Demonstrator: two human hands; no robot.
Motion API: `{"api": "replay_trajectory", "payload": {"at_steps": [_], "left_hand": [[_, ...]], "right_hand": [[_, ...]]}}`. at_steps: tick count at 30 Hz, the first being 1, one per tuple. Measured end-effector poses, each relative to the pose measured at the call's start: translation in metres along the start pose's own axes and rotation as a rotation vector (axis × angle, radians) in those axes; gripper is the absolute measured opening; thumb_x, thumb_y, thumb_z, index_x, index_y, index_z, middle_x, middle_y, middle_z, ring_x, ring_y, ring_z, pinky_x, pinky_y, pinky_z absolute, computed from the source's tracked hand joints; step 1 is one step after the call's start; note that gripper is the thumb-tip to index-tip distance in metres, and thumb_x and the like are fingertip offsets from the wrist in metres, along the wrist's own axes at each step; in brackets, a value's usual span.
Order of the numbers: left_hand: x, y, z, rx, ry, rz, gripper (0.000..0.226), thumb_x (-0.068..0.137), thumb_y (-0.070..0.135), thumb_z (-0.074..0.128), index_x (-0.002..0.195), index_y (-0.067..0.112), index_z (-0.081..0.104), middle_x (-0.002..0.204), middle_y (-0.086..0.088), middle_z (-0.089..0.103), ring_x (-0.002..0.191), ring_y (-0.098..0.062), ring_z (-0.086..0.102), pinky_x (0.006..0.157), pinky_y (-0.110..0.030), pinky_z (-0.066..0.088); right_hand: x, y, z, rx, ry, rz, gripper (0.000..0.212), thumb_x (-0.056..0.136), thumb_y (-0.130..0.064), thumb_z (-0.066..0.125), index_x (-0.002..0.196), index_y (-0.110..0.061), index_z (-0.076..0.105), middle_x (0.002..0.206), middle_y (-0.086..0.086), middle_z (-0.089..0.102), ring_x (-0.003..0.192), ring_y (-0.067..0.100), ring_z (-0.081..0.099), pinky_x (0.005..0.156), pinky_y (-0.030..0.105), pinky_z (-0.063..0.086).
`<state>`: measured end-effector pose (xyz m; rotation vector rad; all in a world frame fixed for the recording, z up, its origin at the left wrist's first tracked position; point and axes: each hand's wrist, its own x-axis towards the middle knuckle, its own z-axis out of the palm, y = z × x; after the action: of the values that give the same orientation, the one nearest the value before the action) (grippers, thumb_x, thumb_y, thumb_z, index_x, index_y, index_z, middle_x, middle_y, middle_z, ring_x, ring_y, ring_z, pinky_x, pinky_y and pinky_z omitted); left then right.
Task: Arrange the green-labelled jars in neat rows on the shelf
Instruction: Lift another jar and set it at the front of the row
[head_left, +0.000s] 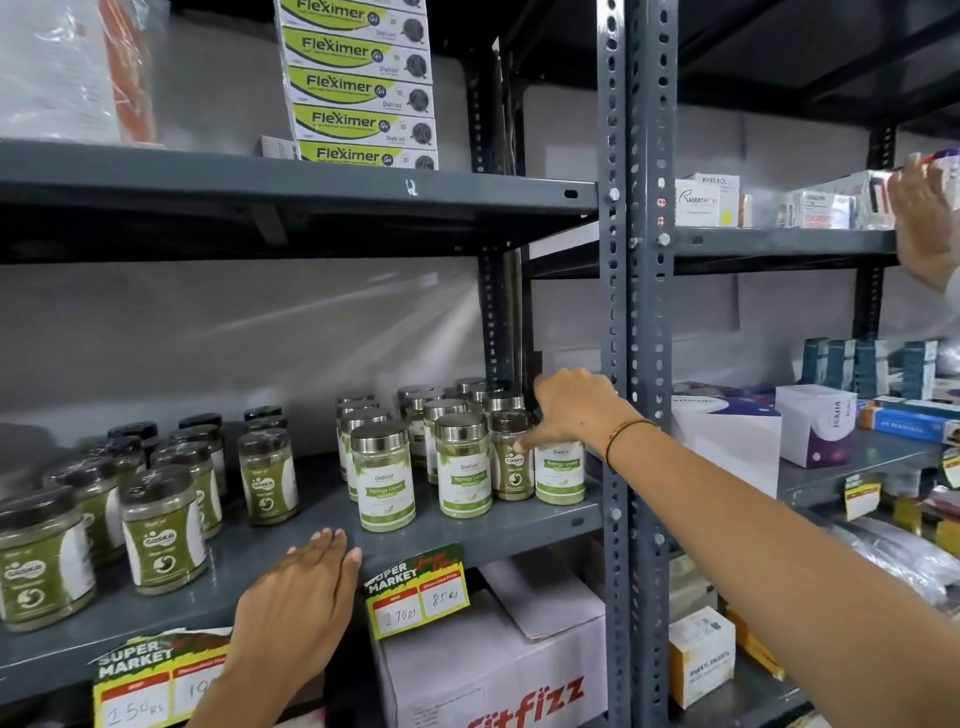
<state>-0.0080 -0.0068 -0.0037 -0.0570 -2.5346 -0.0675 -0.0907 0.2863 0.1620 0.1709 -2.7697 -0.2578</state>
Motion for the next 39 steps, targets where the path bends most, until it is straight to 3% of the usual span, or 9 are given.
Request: {"api": "replay_trajectory", "payload": {"at_steps": [4,7,9,12,20,29,35,39], "left_hand": [[0.004,-0.006,0.0,-0.006,0.015,-0.031,0.067,0.093,0.05,0.01,0.124,0.016,0.059,0.127,-0.002,0.061,0.117,-0.018,0.055,0.093,-0.034,0.047],[0.003,-0.011,-0.002,-0.031,0.027,-0.059,0.066,0.092,0.05,0.012,0.126,0.015,0.057,0.13,-0.002,0.059,0.12,-0.017,0.053,0.097,-0.033,0.043],[0.001,-0.011,-0.002,-0.018,0.032,-0.077,0.062,0.094,0.047,0.017,0.124,0.013,0.059,0.127,-0.004,0.061,0.117,-0.02,0.055,0.094,-0.035,0.045],[0.001,-0.016,0.002,0.021,-0.027,-0.056,0.075,0.095,0.05,0.008,0.115,0.006,0.065,0.117,-0.011,0.066,0.107,-0.025,0.062,0.085,-0.04,0.052],[0.0,-0.015,0.002,0.031,-0.004,-0.048,0.066,0.093,0.048,0.019,0.111,0.006,0.066,0.111,-0.012,0.069,0.105,-0.024,0.063,0.085,-0.04,0.052],[0.001,-0.022,0.002,-0.001,-0.017,-0.024,0.076,0.091,0.057,0.006,0.126,0.012,0.057,0.128,-0.007,0.06,0.119,-0.018,0.053,0.098,-0.033,0.043],[-0.012,-0.021,-0.013,0.071,-0.017,-0.077,0.061,0.093,0.049,0.023,0.111,0.01,0.066,0.112,-0.008,0.069,0.1,-0.023,0.065,0.076,-0.036,0.055],[-0.019,-0.025,-0.021,0.128,-0.036,-0.101,0.06,0.094,0.051,0.024,0.11,0.01,0.065,0.112,-0.009,0.068,0.098,-0.023,0.065,0.068,-0.036,0.055]], "right_hand": [[0.008,-0.009,-0.009,-0.083,0.104,-0.077,0.082,0.074,-0.069,0.066,0.133,-0.014,0.051,0.125,0.007,0.059,0.117,0.029,0.056,0.083,0.042,0.048],[0.019,-0.01,-0.005,0.021,-0.083,-0.147,0.084,0.076,-0.063,0.07,0.143,-0.018,0.045,0.14,0.006,0.054,0.126,0.028,0.052,0.097,0.046,0.049],[0.026,-0.009,-0.001,0.164,-0.259,-0.189,0.09,0.079,-0.055,0.072,0.152,-0.02,0.033,0.154,0.007,0.042,0.137,0.028,0.043,0.108,0.044,0.041],[0.034,-0.007,0.006,0.27,-0.346,-0.213,0.088,0.082,-0.048,0.073,0.153,-0.022,0.028,0.157,0.006,0.037,0.139,0.028,0.041,0.11,0.041,0.038],[0.044,-0.001,0.01,0.534,-0.265,-0.165,0.075,0.072,-0.032,0.086,0.138,-0.021,0.051,0.139,0.0,0.054,0.122,0.022,0.053,0.094,0.033,0.044],[0.042,-0.003,-0.035,0.467,0.02,-0.148,0.07,0.069,-0.03,0.088,0.13,-0.019,0.056,0.128,0.004,0.061,0.116,0.025,0.058,0.1,0.04,0.047],[0.035,-0.02,-0.077,0.421,0.241,-0.185,0.072,0.065,-0.034,0.089,0.128,-0.021,0.057,0.125,0.008,0.064,0.113,0.031,0.061,0.096,0.043,0.051],[0.026,-0.047,-0.096,0.619,0.295,-0.302,0.067,0.067,-0.033,0.088,0.127,-0.019,0.06,0.123,0.003,0.066,0.112,0.023,0.061,0.096,0.035,0.048]]}}
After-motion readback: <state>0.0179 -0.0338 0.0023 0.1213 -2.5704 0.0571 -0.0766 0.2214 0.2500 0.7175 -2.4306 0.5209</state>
